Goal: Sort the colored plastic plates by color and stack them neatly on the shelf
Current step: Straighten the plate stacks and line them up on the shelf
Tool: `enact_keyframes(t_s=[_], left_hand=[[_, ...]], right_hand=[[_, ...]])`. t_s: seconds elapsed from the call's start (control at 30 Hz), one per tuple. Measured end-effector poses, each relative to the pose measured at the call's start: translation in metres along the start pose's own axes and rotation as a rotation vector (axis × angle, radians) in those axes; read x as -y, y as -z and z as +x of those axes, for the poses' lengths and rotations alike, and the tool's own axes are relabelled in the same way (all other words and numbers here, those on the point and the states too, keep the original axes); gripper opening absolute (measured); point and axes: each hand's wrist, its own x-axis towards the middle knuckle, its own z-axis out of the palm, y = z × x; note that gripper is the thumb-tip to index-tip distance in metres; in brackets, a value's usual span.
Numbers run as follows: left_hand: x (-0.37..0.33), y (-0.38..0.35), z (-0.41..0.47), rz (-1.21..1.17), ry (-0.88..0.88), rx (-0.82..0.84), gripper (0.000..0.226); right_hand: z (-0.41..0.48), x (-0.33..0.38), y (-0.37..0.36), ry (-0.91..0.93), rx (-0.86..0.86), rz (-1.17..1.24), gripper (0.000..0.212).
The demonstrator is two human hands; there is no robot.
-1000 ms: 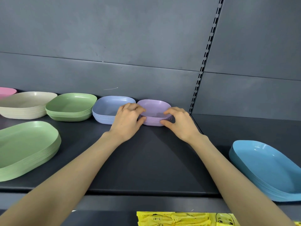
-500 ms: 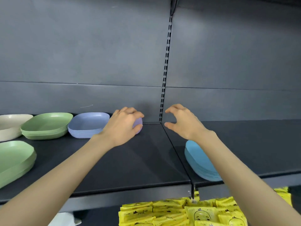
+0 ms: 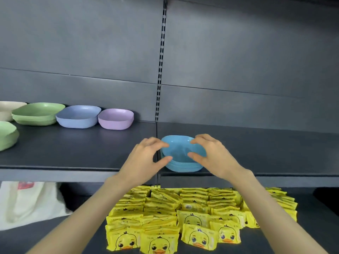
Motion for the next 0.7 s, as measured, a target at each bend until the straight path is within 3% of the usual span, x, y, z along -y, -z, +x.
enact_keyframes(t_s=[0.2, 0.37, 0.7], left_hand=[[-0.025, -0.022, -0.017, 0.018, 0.026, -0.020, 0.042], [-0.031, -0.033, -0.018, 0.038, 0.020, -0.027, 0.025], [-0.003, -0.027, -0.002, 0.033, 0.115, -0.076, 0.011]], right_hand=[[-0.030, -0.023, -0.003, 0.079, -0.018, 0.064, 0.042], [-0.033, -0.035, -0.012, 0.125, -0.054, 0.101, 0.028], [0.004, -0.028, -0.038, 0.152, -0.062, 0.146, 0.017]])
